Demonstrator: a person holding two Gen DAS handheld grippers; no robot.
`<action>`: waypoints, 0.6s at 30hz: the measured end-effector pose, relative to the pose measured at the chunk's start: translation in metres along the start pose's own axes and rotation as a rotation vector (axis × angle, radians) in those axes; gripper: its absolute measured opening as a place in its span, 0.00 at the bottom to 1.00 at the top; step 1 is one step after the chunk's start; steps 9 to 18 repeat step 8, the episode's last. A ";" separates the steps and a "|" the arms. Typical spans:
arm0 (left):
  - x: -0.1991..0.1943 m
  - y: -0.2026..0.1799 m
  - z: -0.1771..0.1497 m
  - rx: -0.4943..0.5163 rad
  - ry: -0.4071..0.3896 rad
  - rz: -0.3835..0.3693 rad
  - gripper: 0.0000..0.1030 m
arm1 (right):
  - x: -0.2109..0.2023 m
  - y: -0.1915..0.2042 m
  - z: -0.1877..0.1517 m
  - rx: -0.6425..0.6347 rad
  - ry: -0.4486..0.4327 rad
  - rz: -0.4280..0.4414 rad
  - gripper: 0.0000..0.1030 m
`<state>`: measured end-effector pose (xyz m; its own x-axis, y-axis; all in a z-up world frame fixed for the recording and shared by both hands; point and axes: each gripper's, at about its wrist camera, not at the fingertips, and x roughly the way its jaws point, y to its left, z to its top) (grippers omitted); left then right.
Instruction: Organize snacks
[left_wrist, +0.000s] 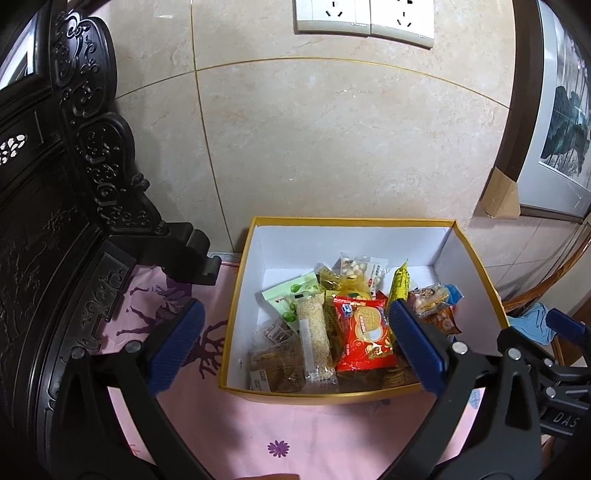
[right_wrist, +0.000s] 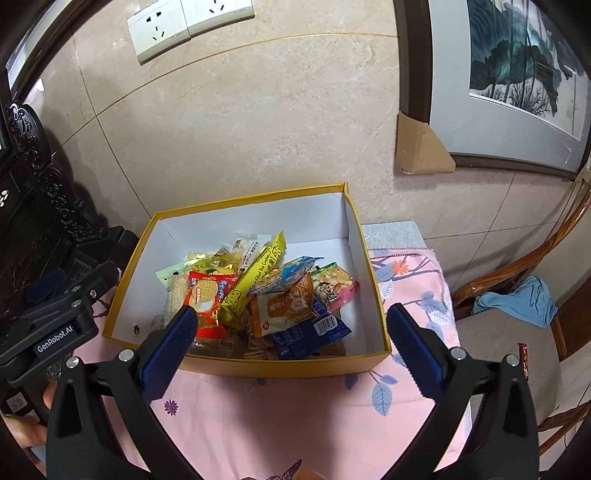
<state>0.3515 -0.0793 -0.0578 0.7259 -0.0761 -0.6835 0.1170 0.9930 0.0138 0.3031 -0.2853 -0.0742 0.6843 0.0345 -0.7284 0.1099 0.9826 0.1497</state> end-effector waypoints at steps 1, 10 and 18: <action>0.000 0.000 0.000 0.001 0.002 0.000 0.98 | 0.000 0.000 0.000 0.001 0.000 -0.001 0.99; -0.001 0.003 0.002 -0.023 0.006 -0.008 0.98 | -0.001 0.003 0.001 -0.006 -0.001 0.005 0.99; -0.001 0.003 0.002 -0.023 0.006 -0.008 0.98 | -0.001 0.003 0.001 -0.006 -0.001 0.005 0.99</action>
